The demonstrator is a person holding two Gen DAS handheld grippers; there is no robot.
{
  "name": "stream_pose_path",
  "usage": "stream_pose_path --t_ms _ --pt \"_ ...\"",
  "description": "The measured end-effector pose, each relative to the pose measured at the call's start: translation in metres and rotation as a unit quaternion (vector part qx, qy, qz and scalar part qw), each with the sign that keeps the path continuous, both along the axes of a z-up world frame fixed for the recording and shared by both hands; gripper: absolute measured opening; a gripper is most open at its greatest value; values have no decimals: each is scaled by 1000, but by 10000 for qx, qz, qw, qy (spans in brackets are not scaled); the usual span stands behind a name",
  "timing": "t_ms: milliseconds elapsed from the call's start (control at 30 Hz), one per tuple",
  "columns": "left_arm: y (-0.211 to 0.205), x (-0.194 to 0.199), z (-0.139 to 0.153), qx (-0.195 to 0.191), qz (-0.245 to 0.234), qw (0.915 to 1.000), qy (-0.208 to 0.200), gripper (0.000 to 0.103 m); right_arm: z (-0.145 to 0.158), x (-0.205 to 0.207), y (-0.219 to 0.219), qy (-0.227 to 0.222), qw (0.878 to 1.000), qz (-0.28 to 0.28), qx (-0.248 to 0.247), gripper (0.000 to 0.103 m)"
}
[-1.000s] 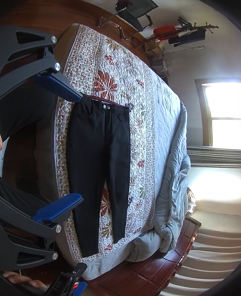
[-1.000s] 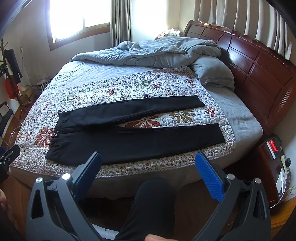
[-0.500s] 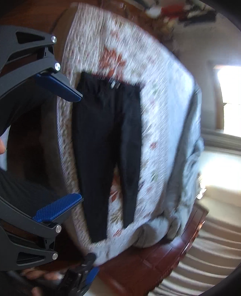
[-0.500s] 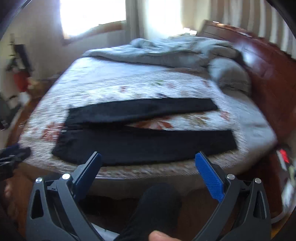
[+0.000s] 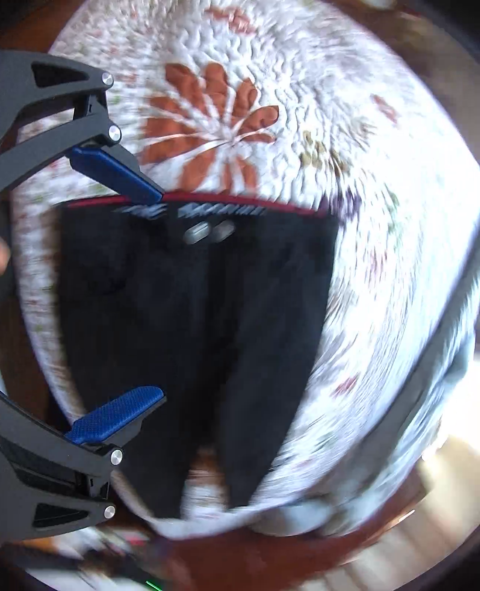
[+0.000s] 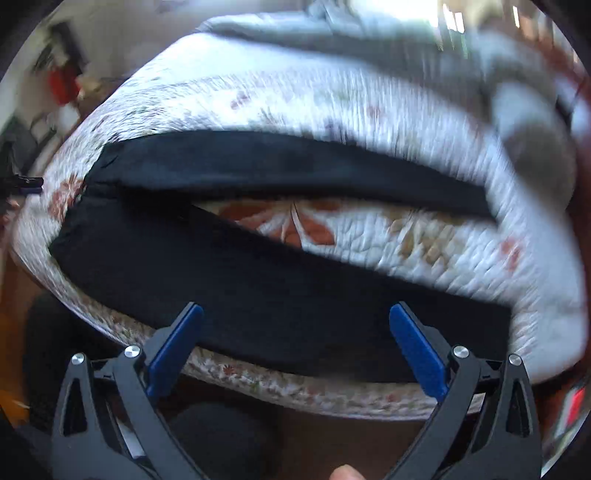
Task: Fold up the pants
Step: 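Lower the left gripper to the waistband while the right gripper reaches the leg hems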
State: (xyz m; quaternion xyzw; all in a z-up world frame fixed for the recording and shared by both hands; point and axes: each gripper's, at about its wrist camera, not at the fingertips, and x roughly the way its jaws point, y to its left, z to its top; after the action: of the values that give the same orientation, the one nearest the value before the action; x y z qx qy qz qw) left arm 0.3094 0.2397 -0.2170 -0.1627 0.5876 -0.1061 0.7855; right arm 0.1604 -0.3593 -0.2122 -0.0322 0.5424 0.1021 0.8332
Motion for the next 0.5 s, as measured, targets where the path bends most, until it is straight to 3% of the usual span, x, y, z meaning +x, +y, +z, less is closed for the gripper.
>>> stream_pose_path --t_ms 133,267,367,500 --pt "38 82 -30 -193 193 9996 -27 99 -17 36 -29 214 9983 -234 494 100" --pt "63 139 -80 -739 389 9961 282 99 -24 69 -56 336 9914 -541 1140 100" --pt "62 157 -104 -1106 367 9924 393 99 -33 87 -63 439 9890 -584 1283 100" --pt "46 172 -117 -1121 -21 9933 268 99 -45 106 -71 558 9850 -591 1525 100"
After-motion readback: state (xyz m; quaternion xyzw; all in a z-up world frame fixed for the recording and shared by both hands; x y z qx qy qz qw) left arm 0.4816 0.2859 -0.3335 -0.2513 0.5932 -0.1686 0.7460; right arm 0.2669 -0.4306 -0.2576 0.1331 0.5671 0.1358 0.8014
